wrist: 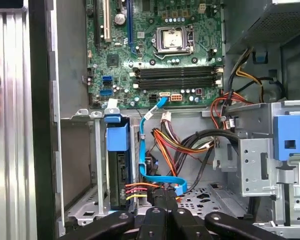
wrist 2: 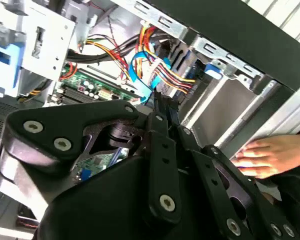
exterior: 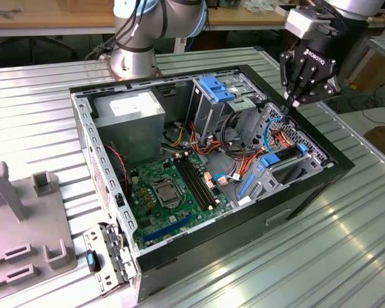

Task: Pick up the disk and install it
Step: 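Insert the second disk wire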

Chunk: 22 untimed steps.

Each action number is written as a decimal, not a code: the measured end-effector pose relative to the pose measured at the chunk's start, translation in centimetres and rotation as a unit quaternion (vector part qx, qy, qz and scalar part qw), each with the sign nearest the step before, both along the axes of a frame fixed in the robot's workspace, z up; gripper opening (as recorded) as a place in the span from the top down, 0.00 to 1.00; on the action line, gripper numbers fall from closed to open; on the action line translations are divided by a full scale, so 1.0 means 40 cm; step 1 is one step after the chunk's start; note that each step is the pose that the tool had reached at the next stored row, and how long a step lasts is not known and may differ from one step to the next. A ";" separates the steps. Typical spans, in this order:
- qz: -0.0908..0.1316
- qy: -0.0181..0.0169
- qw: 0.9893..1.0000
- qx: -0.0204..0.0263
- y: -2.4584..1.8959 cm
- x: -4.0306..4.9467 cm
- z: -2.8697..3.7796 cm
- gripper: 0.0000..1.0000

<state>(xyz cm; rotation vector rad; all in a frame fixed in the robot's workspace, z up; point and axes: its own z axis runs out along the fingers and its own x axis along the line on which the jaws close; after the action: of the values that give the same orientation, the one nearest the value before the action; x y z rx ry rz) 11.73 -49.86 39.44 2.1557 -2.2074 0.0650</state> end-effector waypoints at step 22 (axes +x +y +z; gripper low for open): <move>0.000 0.000 0.997 -0.072 0.060 0.006 -0.024 0.69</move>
<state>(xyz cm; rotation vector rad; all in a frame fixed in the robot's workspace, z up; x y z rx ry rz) 11.96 -47.48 38.47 2.0794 -2.1309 0.2177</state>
